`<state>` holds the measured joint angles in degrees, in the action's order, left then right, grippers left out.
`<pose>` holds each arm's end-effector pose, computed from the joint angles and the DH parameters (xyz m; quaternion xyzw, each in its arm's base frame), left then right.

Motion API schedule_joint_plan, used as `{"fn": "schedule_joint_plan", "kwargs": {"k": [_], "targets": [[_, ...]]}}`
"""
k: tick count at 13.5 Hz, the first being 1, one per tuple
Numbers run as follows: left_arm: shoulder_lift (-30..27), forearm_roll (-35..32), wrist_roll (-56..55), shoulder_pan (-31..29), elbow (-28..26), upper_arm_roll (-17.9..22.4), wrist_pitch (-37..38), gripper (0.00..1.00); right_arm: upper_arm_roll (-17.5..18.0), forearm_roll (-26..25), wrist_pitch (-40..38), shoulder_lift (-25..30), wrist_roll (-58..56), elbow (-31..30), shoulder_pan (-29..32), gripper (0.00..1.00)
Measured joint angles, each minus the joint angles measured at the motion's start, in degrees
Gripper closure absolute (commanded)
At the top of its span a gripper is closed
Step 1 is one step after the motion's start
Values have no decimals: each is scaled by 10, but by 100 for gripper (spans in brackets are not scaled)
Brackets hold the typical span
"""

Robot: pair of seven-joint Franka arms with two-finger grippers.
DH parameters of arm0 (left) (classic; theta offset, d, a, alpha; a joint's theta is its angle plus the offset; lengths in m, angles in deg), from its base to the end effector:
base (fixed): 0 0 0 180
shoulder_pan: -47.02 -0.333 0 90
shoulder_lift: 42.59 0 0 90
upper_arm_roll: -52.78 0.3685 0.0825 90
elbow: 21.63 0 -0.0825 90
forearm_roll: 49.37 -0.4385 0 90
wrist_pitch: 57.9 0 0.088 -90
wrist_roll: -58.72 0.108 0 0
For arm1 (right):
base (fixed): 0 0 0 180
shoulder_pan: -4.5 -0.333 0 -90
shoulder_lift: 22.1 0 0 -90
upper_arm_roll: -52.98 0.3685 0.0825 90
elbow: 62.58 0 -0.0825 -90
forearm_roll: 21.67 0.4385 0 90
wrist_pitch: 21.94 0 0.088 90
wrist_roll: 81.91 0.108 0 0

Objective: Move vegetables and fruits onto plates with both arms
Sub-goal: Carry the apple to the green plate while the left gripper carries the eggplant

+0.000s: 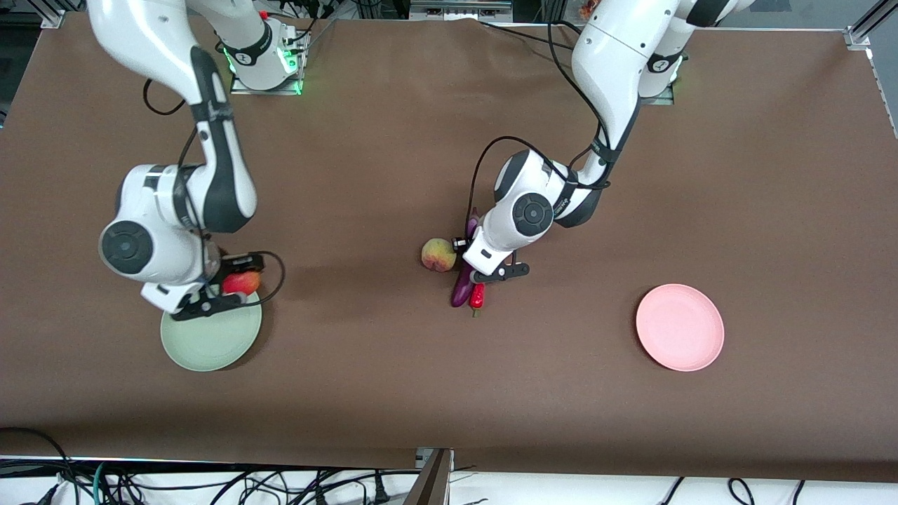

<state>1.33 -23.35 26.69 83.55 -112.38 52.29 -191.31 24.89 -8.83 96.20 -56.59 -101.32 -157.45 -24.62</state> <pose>0.6120 -0.4702 0.1831 0.9795 0.1151 -0.1024 0.1295 0.7341 0.0706 0.2939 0.9865 0.1470 -0.0646 0.0319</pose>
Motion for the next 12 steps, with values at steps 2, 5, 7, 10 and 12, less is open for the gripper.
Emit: {"fn": "schedule_joint_plan", "kwargs": {"k": [2,5,7,10,12], "targets": [[1,0,1,0,1,1,-1,100,0,0,54,-27,-38,-1,23,63],[1,0,1,-3,5,5,-1,100,2,0,119,-50,-78,0,24,63],[-2,0,0,-8,12,7,5,100,2,0,142,-56,-103,0,32,63],[-33,0,-2,-26,26,9,64,100,1,0,155,-57,-129,0,47,63],[-72,0,-2,-50,30,10,127,100,1,0,170,-61,-140,0,57,63]]}}
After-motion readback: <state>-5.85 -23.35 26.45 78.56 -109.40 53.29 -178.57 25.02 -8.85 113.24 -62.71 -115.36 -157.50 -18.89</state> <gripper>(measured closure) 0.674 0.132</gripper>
